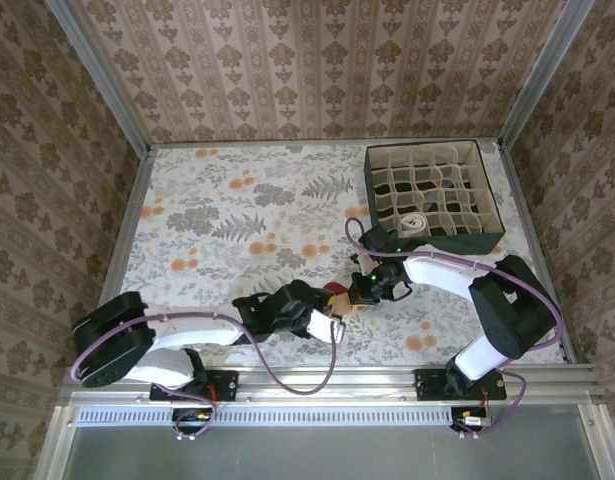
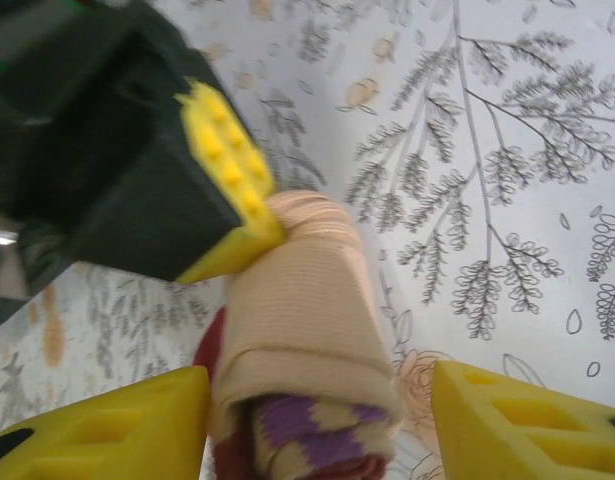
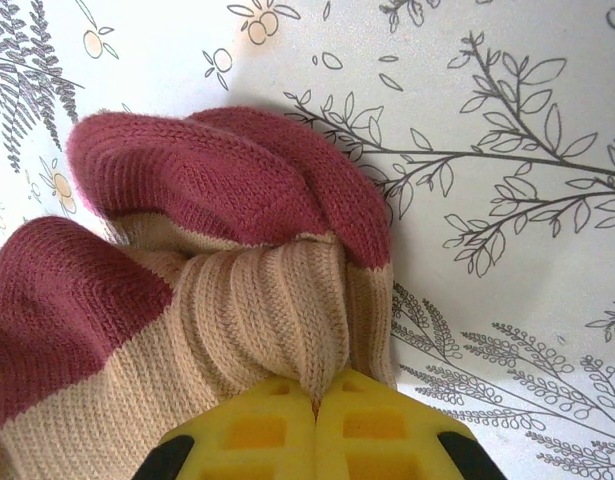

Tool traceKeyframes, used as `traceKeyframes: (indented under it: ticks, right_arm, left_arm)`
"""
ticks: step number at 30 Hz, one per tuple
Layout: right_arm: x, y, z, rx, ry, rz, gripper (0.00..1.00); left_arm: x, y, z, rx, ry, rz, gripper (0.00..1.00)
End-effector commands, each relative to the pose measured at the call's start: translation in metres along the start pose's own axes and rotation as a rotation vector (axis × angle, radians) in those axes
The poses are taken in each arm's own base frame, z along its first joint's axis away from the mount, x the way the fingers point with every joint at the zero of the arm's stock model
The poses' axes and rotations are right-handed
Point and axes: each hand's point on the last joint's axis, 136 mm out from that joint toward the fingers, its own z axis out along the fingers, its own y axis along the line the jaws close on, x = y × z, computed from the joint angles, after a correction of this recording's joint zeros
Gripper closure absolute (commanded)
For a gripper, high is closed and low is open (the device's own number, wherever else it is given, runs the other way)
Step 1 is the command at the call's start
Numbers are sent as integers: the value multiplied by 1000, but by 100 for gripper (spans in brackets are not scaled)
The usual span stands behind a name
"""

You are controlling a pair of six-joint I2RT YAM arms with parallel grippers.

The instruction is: Roll the socks

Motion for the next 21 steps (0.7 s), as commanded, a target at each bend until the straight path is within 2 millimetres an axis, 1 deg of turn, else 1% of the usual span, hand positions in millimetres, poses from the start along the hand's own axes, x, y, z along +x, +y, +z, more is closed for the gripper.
traceKeyframes:
  ticks: [1, 3, 5, 8, 9, 10, 12, 14, 15, 16, 19, 21]
  right_arm:
    - [6, -16, 3, 69, 35, 20, 100]
    - [6, -15, 3, 67, 37, 19, 100]
    - [5, -14, 3, 63, 37, 17, 100]
    - [4, -13, 2, 58, 33, 13, 100]
    - [10, -15, 1, 67, 53, 22, 100]
    - [10, -14, 0, 62, 50, 19, 100]
    - [8, -10, -3, 49, 35, 10, 94]
    - [7, -3, -8, 18, 17, -12, 83]
    - [7, 0, -13, 8, 2, -28, 76]
    - [0, 7, -19, -11, -43, -61, 71]
    - [-7, 13, -39, -2, -123, -137, 62]
    - [-12, 16, -56, 12, -193, -187, 59]
  left_arm:
    - [-2, 7, 13, -22, 35, 56, 41]
    - [6, 6, 21, -31, 74, 59, 42]
    - [14, 5, 28, -42, 108, 48, 49]
    - [23, 1, 32, -19, 146, -11, 71]
    - [26, -2, 32, 1, 154, -40, 79]
    - [30, -4, 31, 18, 162, -77, 88]
    - [34, -8, 28, 39, 156, -151, 97]
    - [34, -11, 23, 70, 117, -246, 100]
    - [34, -11, 20, 89, 89, -309, 100]
    - [33, -12, 16, 117, 56, -371, 100]
    - [35, -12, 9, 170, -13, -535, 100]
    - [39, -9, 5, 193, -41, -627, 100]
